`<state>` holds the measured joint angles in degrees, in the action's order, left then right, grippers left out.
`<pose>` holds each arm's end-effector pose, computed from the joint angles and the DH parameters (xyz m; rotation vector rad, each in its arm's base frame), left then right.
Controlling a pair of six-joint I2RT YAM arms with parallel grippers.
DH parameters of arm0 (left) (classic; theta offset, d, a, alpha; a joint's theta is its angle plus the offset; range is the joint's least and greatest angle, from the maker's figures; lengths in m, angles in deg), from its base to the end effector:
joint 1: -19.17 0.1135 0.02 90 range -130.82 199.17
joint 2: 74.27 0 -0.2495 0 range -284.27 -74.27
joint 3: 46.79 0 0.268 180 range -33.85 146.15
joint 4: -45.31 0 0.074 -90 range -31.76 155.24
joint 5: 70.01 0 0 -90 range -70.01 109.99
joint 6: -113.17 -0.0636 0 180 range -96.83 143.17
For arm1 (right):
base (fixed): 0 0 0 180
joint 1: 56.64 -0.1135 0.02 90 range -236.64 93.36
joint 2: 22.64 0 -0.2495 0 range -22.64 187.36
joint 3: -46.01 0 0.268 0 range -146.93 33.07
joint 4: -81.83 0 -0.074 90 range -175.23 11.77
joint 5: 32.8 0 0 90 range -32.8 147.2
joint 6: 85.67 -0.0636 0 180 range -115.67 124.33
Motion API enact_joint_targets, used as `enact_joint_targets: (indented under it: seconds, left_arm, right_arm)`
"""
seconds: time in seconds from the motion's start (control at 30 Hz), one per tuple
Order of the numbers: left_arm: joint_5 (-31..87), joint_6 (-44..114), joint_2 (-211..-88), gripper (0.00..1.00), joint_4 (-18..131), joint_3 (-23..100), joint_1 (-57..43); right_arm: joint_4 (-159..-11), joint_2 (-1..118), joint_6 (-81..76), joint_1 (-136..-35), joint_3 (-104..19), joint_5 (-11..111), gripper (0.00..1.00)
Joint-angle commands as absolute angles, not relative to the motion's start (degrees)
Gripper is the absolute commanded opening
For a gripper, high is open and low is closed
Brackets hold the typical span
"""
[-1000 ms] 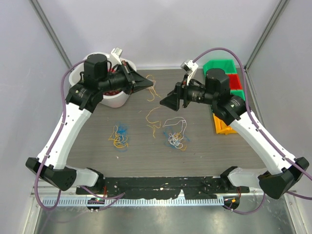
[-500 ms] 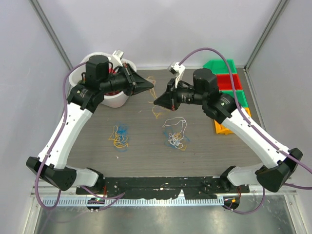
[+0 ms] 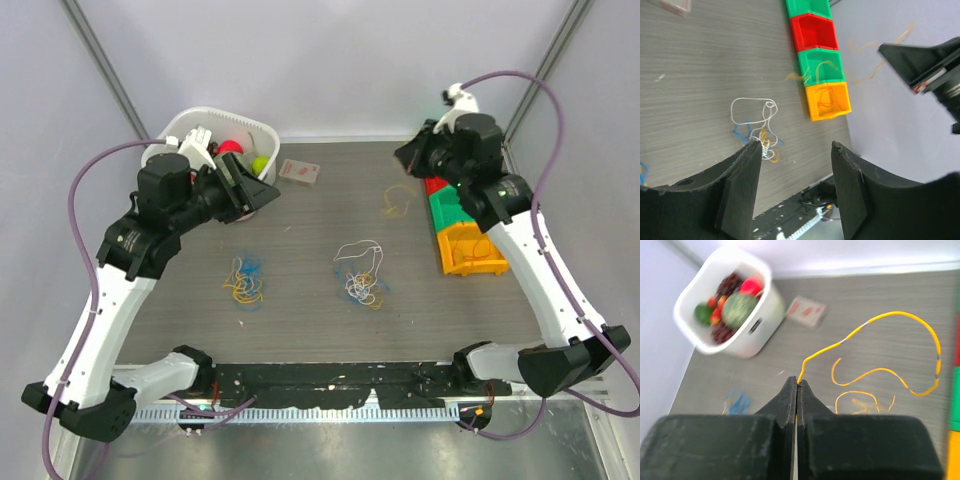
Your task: Untangle the cables
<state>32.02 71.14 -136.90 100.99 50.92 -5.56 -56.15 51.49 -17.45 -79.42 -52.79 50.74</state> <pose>0.2234 -0.1175 0.4412 -0.2682 2.0517 -1.0221 0.2980 0.1329 0.4244 -0.0964 1.9195 0.6356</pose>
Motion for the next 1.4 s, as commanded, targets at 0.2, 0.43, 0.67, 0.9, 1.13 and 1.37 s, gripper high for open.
enact_joint_targets:
  seconds: [0.2, 0.43, 0.67, 0.9, 1.13, 1.37]
  left_arm:
    - [31.53, 53.51, -141.41, 0.74, 101.66, 48.85, -6.48]
    - [27.28, 38.74, -147.83, 0.83, 104.91, 56.76, -18.61]
    - [30.19, 38.47, -146.69, 0.84, 104.03, 54.04, -19.58]
    - [28.34, 36.18, -146.42, 0.86, 105.00, 54.13, -21.34]
    - [28.08, 35.92, -145.72, 0.87, 105.79, 53.95, -21.43]
    - [27.99, 35.65, -145.55, 0.88, 106.14, 54.04, -21.52]
  right_arm:
    - [-53.68, 52.15, -15.62, -64.12, -58.07, 67.49, 0.01]
    - [-61.76, 57.33, -15.44, -53.93, -51.65, 64.33, 0.01]
    - [-58.08, 61.48, -14.48, -52.24, -59.81, 63.79, 0.01]
    - [-54.30, 63.14, -14.74, -52.16, -69.22, 64.23, 0.01]
    - [-56.75, 66.31, -13.60, -51.72, -68.28, 65.99, 0.01]
    - [-63.00, 67.10, -15.17, -51.28, -55.19, 64.94, 0.01]
